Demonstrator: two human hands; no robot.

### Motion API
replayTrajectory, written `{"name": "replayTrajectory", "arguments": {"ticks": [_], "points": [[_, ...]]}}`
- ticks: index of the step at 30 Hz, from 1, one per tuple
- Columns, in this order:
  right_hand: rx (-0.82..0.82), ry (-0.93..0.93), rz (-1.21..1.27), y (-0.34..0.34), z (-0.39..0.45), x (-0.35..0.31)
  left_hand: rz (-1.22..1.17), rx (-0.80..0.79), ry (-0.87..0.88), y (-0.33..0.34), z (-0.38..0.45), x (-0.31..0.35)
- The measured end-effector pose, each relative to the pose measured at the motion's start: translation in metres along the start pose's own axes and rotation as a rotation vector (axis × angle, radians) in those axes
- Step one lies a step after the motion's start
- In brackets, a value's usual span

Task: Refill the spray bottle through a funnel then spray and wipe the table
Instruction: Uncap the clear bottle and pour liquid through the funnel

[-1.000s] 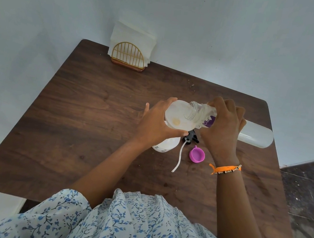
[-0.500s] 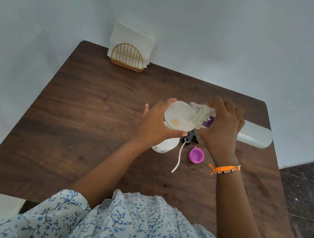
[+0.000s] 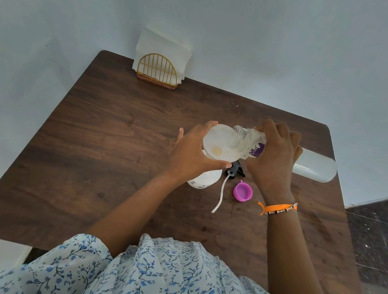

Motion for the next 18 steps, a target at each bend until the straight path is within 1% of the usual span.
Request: {"name": "replayTrajectory", "arguments": {"ticks": [18], "points": [[0.006,0.000,0.000,0.0001,0.0006,0.0001,0.001,-0.007,0.002,0.0014,0.0015,-0.0025]]}}
Point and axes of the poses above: each hand's wrist, its own z-axis towards the middle knuckle, its own y-axis out of the palm, x = y × z, the point moved 6 cm from there along z, towards the middle knuckle, and after that the axes turned 4 degrees about z, right-handed, at the moved point
